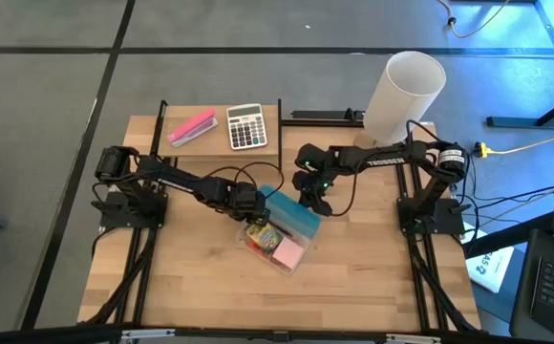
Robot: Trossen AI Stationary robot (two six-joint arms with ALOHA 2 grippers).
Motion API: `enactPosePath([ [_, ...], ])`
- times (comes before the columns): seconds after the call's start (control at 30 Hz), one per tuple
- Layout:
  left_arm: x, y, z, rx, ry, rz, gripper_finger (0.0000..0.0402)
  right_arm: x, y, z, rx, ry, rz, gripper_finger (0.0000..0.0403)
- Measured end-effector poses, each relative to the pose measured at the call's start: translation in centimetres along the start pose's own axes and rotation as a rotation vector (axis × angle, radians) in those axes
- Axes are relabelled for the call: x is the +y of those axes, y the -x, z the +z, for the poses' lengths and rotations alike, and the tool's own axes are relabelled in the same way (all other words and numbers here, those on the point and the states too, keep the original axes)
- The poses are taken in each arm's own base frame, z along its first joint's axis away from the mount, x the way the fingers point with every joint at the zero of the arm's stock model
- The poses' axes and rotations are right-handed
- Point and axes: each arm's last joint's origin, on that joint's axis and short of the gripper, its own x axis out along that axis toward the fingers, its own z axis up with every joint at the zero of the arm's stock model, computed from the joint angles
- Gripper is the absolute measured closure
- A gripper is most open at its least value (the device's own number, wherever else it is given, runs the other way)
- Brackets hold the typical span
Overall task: Pack school essentials
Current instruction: Close the blue supply box
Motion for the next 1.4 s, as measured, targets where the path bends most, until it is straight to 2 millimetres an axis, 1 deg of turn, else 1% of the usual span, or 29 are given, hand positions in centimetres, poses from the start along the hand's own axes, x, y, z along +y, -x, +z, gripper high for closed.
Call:
enactPosePath([
  [0.1, 0.0, 0.0, 0.0, 0.001, -0.003, 0.002, 0.0293, 0.0, 0.0, -0.1, 0.012, -0.005, -0.022, 0.0398],
  [0.53, -0.1, 0.2, -0.2, 0.005, -0.01, 0.008, 0.0292, 0.1, -0.1, -0.1, 0.015, -0.005, -0.019, 0.0398],
  [0.83, -1.1, 2.1, 0.4, -0.007, -0.07, 0.081, 0.0292, 0.1, -0.1, -0.1, 0.015, -0.003, -0.019, 0.0398],
  [1.13, -1.6, 2.9, 0.5, 0.016, -0.072, 0.091, 0.0292, 0.1, -0.1, -0.1, 0.015, -0.003, -0.02, 0.0398],
  [1.4, -2.2, 5.4, 0.9, 0.032, -0.08, 0.195, 0.0292, 0.1, -0.1, -0.1, 0.015, -0.002, -0.021, 0.0398],
])
